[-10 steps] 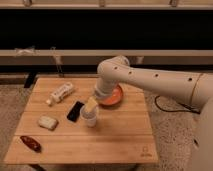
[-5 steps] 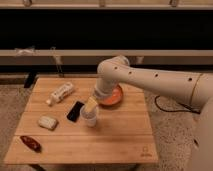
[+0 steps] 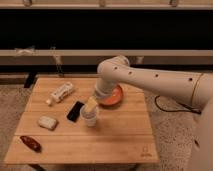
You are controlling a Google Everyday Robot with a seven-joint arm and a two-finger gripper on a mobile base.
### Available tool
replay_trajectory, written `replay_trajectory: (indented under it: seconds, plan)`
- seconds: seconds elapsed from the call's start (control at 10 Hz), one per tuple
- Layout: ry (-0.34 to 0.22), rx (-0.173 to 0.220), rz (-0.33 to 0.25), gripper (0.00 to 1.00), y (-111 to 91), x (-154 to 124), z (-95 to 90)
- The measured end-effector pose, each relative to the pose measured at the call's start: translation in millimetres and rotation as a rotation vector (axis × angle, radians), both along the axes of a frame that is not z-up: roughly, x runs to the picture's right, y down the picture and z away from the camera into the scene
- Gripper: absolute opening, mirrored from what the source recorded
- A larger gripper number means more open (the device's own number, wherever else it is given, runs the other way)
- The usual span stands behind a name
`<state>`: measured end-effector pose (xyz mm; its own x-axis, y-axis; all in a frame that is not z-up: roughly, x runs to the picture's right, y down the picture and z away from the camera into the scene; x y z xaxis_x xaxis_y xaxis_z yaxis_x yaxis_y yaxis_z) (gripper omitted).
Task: Pick up the ceramic bowl
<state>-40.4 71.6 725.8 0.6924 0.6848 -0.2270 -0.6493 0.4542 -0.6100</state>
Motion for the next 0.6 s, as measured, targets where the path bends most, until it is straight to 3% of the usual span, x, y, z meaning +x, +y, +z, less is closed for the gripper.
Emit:
replay_trajectory:
  seconds: [0.2, 0.6]
  plan:
    - [0.044, 0.021, 0.018, 0.8, -18.4, 19.5, 7.8]
    - [0.156, 0.038, 0.032, 0.8, -62.4, 80.3, 43.1]
